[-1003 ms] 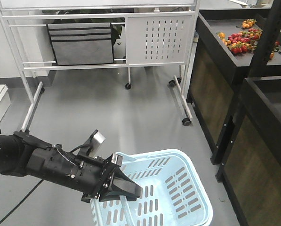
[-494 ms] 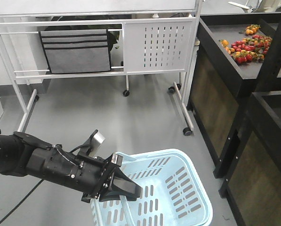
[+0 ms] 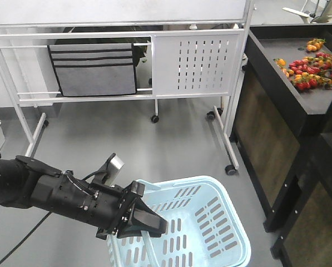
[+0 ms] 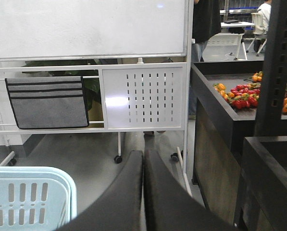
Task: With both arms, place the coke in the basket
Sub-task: 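Drive the base across the room carrying the basket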
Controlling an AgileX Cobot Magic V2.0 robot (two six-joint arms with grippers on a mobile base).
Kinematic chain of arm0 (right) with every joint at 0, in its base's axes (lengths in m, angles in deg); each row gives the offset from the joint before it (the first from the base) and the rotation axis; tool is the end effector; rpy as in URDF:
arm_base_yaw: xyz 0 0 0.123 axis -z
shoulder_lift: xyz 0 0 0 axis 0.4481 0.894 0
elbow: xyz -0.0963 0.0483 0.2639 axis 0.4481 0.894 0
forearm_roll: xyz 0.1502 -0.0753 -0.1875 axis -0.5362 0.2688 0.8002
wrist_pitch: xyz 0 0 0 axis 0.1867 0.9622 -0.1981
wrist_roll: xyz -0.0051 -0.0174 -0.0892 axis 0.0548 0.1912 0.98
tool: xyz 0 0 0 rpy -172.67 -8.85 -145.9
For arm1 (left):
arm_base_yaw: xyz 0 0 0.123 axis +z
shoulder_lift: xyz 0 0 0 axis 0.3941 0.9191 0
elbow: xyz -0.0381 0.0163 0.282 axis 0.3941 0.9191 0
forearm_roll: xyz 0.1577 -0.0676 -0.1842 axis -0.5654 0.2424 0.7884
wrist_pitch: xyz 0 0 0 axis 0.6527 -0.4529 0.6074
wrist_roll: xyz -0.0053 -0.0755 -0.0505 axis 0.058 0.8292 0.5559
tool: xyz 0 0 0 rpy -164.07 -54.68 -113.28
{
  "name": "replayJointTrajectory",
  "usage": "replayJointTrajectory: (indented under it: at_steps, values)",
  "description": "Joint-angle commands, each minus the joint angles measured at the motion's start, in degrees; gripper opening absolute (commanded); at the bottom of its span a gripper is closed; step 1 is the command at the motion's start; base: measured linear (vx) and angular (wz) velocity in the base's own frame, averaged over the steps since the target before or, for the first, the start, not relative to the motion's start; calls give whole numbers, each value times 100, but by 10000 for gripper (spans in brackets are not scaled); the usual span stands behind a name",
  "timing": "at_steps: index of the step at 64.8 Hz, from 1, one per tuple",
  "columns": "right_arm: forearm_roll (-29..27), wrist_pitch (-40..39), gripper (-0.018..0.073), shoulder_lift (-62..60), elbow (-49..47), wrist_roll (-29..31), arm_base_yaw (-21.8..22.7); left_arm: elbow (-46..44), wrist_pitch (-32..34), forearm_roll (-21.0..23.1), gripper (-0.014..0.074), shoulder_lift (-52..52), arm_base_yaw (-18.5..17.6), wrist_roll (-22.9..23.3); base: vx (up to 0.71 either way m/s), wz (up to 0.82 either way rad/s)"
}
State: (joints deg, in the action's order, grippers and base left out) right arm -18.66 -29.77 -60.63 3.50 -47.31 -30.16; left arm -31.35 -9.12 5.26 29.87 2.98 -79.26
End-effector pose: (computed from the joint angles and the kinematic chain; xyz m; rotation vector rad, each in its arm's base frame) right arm 0.0567 0.0034 0.1938 -0.0356 1.6147 0.0593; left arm 0.2575 -0.1802 0.1719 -0.0283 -2.5772 1.6781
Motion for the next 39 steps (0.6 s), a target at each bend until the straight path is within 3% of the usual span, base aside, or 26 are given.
replayJointTrajectory:
  at_steps: [1,39]
  values:
    - [30,-413,-10,-74,41,18,-3,-89,-444,369,-6,-292,-18,-67,23,6]
    - [30,-413,-10,-74,41,18,-3,-89,-444,369,-6,-292,-18,-67,23,6]
